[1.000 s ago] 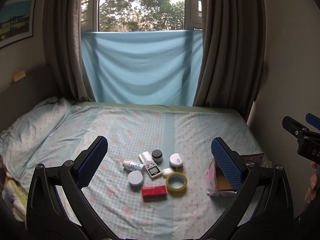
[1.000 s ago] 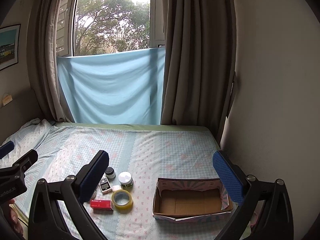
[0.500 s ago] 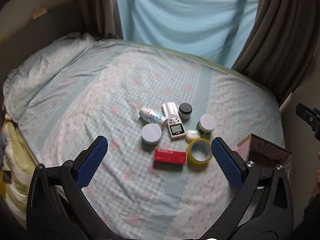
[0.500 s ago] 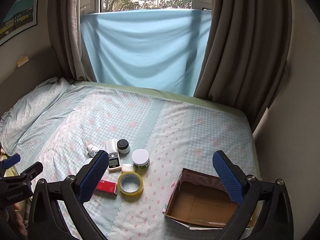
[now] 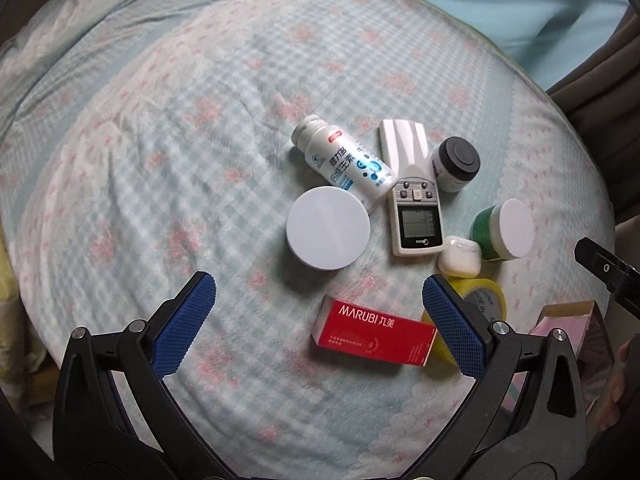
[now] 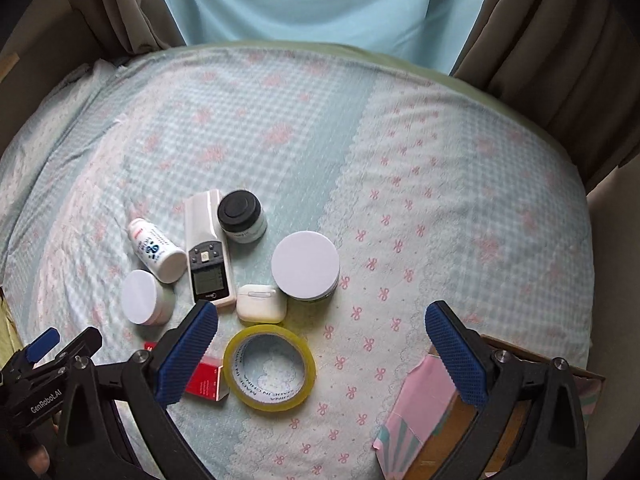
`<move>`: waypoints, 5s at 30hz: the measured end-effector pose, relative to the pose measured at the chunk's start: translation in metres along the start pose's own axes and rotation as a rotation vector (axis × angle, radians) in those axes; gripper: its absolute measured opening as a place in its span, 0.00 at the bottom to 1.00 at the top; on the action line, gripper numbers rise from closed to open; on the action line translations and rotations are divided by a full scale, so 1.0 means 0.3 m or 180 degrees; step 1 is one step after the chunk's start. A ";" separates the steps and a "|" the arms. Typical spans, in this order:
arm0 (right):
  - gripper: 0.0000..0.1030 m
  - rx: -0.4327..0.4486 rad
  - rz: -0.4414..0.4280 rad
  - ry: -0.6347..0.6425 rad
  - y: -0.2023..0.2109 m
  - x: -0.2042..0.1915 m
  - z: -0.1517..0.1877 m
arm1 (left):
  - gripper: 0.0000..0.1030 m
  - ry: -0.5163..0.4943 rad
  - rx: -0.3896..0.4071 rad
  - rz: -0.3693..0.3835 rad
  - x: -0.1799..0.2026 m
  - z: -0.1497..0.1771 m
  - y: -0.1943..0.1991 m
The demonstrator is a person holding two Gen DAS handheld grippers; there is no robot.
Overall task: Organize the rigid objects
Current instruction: 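Grasp the pale-green-lidded white jar with the left tool while the right tool grasps the green-banded jar, then carry both jars into the cardboard box and open both tools, then lift both tools out of the box back over the objects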
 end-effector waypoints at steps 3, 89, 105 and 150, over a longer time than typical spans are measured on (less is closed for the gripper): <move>1.00 -0.0260 -0.0030 -0.0056 -0.134 0.004 -0.031 | 0.99 0.0034 -0.0171 -0.0081 -0.001 -0.018 -0.114; 0.64 0.0214 0.0192 -0.1958 0.651 0.904 0.863 | 0.68 -0.2531 -0.0115 0.1509 1.122 0.808 0.659; 0.64 -0.0209 -0.0289 -0.2142 0.155 1.031 0.926 | 0.67 -0.3063 -0.0692 0.0869 1.212 1.037 0.075; 1.00 0.0048 0.0304 -0.2071 0.521 0.949 0.913 | 1.00 -0.3086 -0.0144 0.1011 1.058 0.893 0.561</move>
Point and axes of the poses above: each gripper's, at about its wrist camera, not at the fingertips, and y roughly against the way its jaws point, x to its right, z to its underside, the point moved 5 cm from there along -y, roughly the way its jaws point, and after that the axes turned 11 degrees about y, right-handed, at the moved point
